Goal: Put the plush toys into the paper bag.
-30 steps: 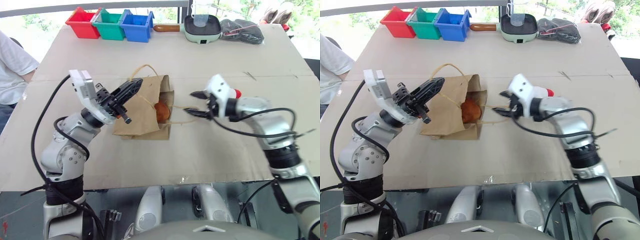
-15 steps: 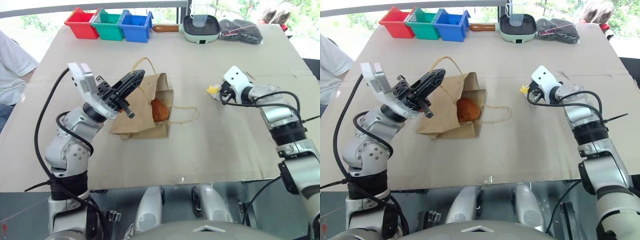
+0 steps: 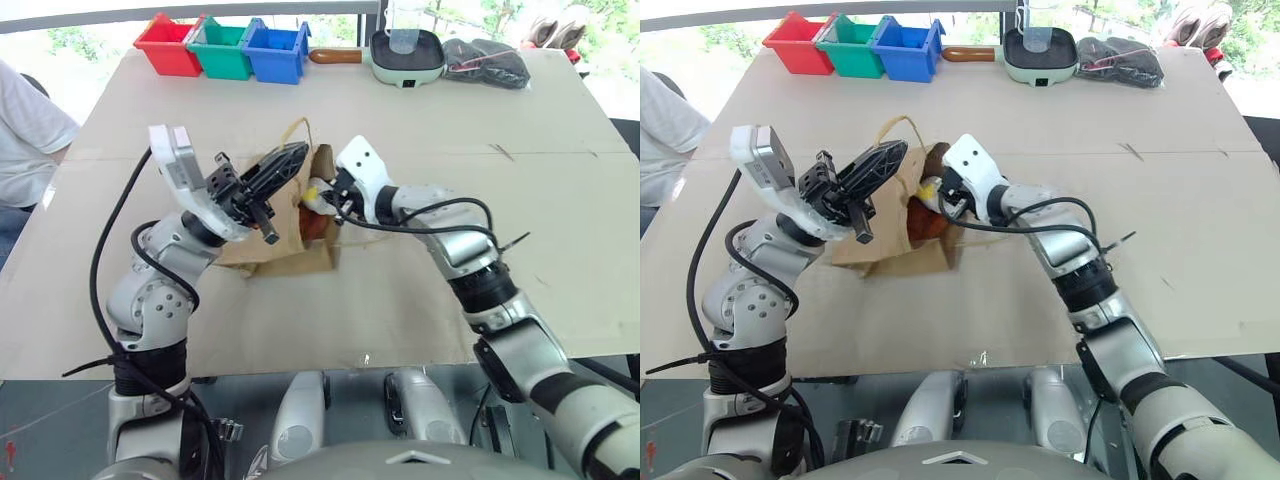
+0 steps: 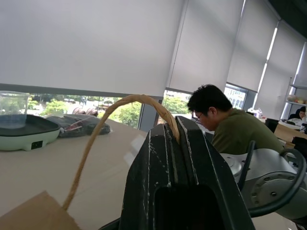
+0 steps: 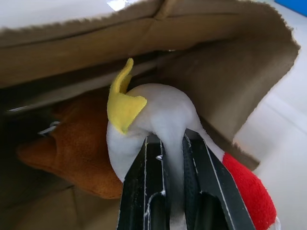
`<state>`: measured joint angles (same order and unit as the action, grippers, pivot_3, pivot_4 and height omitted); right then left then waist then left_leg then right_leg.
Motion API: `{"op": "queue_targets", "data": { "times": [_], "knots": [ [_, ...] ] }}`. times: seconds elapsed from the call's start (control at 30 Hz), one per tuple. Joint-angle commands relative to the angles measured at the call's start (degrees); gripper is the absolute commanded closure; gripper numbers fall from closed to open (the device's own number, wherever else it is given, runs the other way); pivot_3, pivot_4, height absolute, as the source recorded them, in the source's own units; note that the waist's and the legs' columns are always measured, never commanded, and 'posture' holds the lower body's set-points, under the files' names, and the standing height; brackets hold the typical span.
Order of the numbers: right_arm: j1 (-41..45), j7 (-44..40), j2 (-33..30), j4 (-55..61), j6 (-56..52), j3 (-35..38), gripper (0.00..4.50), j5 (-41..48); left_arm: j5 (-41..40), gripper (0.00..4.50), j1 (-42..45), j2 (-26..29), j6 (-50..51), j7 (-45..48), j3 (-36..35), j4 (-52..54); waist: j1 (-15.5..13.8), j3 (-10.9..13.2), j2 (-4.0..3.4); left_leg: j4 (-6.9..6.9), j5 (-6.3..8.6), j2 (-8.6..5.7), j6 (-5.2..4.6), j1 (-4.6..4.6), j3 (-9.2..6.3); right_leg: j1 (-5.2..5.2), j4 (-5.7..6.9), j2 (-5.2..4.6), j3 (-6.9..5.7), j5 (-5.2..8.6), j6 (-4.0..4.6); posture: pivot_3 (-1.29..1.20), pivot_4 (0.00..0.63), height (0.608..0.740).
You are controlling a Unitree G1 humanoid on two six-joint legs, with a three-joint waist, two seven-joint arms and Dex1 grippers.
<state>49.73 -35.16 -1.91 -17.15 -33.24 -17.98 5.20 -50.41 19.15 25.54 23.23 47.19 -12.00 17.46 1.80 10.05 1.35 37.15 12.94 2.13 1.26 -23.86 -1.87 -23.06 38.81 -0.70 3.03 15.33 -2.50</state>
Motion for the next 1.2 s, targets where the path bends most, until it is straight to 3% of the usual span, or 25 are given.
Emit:
{"op": "queue_targets", "data": {
  "times": [0.03,0.13,0.27,0.33,0.47,0.7,0.87,1.0,1.2],
  "knots": [
    [2.42,-5.53,3.31,-7.74,7.65,-0.09,4.45,1.76,1.44,4.50,-0.33,-0.42,-1.83,0.62,0.98,2.57,0.20,0.00,0.00,-0.02,0.00,0.01,0.00,0.00,-0.01,0.00,0.00,0.02,0.00,0.00,0.00,0.00,0.150,0.740],
    [5.38,-5.73,5.36,-16.21,11.83,2.36,4.45,1.86,2.06,4.50,-1.63,-0.35,-2.52,0.86,0.97,3.12,0.67,0.01,-0.02,-0.09,0.00,0.05,0.00,0.03,-0.02,-0.02,0.02,0.06,-0.01,0.00,0.01,0.00,0.150,0.740],
    [6.60,-5.87,4.43,-16.78,12.20,5.37,4.45,3.15,0.83,4.50,-2.84,-0.05,-2.11,-0.65,-0.66,4.96,0.47,0.02,-0.04,-0.12,0.00,0.08,0.00,0.01,-0.02,-0.07,0.03,0.06,0.00,0.00,0.01,0.00,0.150,0.740],
    [4.37,-7.77,2.87,-11.91,10.15,5.87,4.45,4.28,0.18,4.50,-3.35,-0.01,-1.99,-2.02,-1.95,5.56,0.40,0.03,-0.04,-0.12,0.00,0.07,0.00,0.00,-0.02,-0.07,0.01,0.04,-0.01,0.00,0.01,0.00,0.150,0.740],
    [-3.46,-19.33,-2.19,5.13,3.05,1.28,4.45,9.68,0.70,4.50,-3.09,-0.51,-2.58,-3.74,-2.73,5.05,0.16,0.02,-0.03,-0.12,0.00,0.06,0.00,-0.02,-0.03,-0.06,-0.01,0.01,-0.03,0.01,0.01,0.00,0.150,0.740],
    [-6.20,-17.39,-6.69,15.31,-2.14,1.00,4.45,9.44,-2.28,4.50,1.52,-2.92,-2.48,-5.76,-3.18,2.91,0.41,0.03,-0.05,-0.08,0.00,0.10,0.00,0.02,-0.10,-0.06,0.08,0.12,-0.05,0.00,0.01,0.00,0.150,0.740],
    [-6.93,-15.68,-13.58,23.27,-6.97,5.38,4.45,10.95,-6.57,4.50,6.72,-7.22,-1.46,-6.72,-1.56,1.74,-0.05,0.03,-0.02,-0.03,0.00,0.02,0.00,-0.04,-0.01,-0.03,0.00,0.01,-0.01,0.00,0.00,0.00,0.150,0.740],
    [-7.39,-15.42,-23.04,30.55,-11.73,10.47,4.45,12.27,-10.41,4.50,8.94,-9.28,-0.15,-8.23,-2.40,2.06,-0.39,0.04,-0.01,0.03,0.00,-0.01,0.00,-0.10,-0.05,-0.02,-0.04,-0.02,-0.04,0.00,-0.01,0.00,0.150,0.740],
    [-6.93,-15.06,-32.85,37.32,-17.77,14.82,4.45,15.03,-12.72,4.50,1.99,-6.40,1.55,-6.62,-5.86,1.41,0.76,0.05,-0.03,-0.08,0.00,0.07,-0.01,0.03,0.00,-0.03,-0.03,0.09,0.07,0.01,0.01,0.00,0.150,0.740]
  ]
}}
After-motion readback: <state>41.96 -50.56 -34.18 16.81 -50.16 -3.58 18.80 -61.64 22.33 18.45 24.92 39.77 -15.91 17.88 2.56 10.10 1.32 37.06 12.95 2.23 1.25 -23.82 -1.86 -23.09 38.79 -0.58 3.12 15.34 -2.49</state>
